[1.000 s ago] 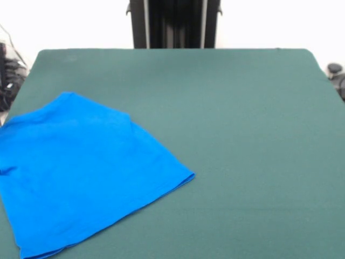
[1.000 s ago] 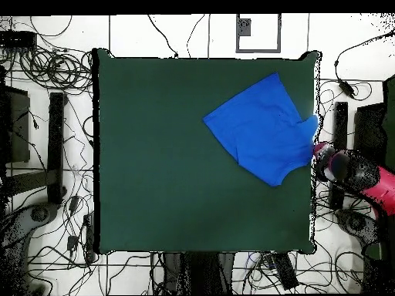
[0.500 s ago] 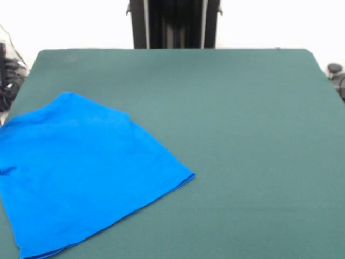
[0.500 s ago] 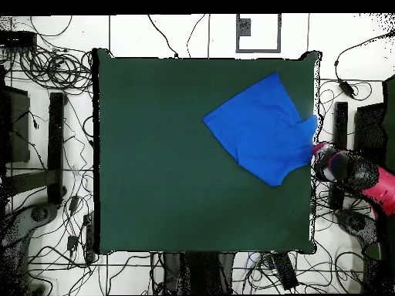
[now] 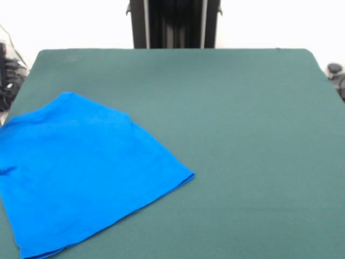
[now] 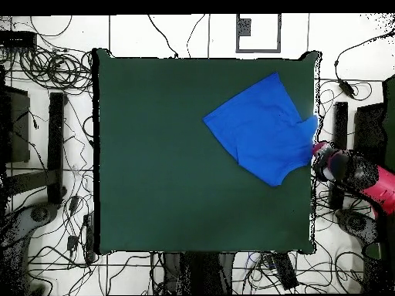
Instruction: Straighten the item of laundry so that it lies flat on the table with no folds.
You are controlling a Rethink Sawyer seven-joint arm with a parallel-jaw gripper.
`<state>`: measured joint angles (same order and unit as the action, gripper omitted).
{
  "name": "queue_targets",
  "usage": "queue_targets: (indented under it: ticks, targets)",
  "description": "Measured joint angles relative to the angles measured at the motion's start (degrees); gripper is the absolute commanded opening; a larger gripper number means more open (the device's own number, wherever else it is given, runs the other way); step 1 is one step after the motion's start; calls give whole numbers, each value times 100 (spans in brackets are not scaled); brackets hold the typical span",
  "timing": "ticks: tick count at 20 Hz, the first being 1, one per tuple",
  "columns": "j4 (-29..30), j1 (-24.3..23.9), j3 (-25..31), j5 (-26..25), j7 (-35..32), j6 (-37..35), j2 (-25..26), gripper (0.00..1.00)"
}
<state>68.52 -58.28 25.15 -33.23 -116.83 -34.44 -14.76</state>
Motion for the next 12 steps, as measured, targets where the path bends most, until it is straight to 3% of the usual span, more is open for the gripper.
queue_targets:
  ticks: [12]
  targets:
    - [4, 180, -2, -78, 0, -2, -210, 100]
